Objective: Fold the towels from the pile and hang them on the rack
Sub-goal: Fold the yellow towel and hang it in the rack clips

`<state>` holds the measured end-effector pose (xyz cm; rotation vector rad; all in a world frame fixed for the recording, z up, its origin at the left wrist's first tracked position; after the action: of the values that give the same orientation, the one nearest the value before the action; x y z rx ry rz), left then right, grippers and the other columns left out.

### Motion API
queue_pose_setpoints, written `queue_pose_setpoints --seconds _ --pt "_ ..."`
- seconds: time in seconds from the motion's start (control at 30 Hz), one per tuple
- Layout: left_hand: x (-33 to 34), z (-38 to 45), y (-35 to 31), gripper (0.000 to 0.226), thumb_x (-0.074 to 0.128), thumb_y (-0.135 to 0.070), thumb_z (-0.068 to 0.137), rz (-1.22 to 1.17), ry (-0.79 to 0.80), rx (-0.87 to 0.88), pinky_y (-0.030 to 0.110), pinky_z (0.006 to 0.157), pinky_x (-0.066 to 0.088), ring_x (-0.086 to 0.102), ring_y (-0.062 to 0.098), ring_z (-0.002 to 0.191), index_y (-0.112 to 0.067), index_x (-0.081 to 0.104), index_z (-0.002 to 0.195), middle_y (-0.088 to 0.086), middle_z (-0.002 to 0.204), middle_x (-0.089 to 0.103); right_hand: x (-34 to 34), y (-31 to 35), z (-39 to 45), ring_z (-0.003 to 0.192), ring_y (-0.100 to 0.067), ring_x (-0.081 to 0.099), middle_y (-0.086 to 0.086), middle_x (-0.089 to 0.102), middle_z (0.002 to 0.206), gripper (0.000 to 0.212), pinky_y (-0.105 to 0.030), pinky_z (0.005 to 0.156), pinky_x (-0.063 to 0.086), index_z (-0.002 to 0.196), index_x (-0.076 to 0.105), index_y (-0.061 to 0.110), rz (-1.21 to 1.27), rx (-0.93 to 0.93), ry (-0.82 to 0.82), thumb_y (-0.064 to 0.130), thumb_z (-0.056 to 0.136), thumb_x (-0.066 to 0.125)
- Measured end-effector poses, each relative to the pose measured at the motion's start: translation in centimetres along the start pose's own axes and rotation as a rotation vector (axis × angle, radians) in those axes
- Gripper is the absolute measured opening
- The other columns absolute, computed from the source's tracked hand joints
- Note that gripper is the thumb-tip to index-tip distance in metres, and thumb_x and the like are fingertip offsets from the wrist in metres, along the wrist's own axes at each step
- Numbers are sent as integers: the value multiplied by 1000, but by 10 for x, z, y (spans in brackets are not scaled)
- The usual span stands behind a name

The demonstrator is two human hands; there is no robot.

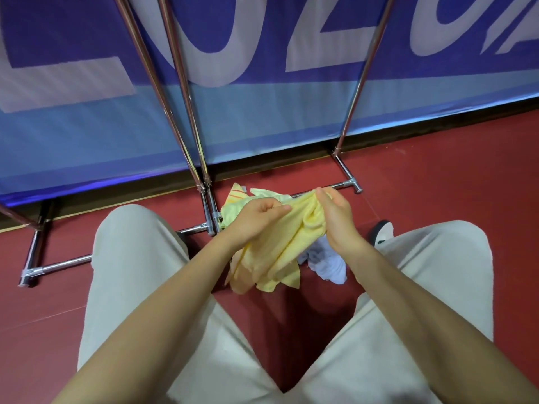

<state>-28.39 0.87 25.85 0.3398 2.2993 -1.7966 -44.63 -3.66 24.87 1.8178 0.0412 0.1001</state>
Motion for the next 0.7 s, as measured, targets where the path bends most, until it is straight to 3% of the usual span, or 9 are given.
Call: queue_pose_setpoints --seconds 0.13,0.43,0.53,0.7 --pt "4 1 11 34 63 -33 92 50 65 -67 13 44 28 34 5 49 -15 48 67 -4 60 39 -39 -14 11 75 -19 46 -9 47 79 16 -31 69 40 87 55 10 29 37 -182 22 97 52" --pt "-32 -1 37 21 63 -25 93 172 -18 -78 20 61 37 46 5 62 -15 62 75 -7 67 53 -98 -38 21 72 -18 53 -1 53 70 29 -33 74 45 71 53 16 -32 132 -445 26 97 50" --pt "-39 -8 31 33 54 -23 99 155 -122 7 22 59 34 41 -2 54 -23 55 66 -17 56 47 -95 -43 20 70 -16 53 0 55 72 26 -30 72 44 76 55 14 -116 180 -394 27 98 50" --pt "-56 -17 21 22 50 -17 99 50 -303 80 22 72 44 56 4 76 -10 69 89 -7 81 64 -60 -38 19 73 -20 50 -7 53 74 29 -31 66 38 79 58 2 -393 96 -173 26 95 54"
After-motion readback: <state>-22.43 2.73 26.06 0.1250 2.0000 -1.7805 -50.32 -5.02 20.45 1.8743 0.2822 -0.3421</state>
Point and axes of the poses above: each hand's wrist, its own z-axis towards the middle knuckle, its own x-axis out of the palm, y = z × x, the point moved 8 cm from there along z, towards the middle knuckle
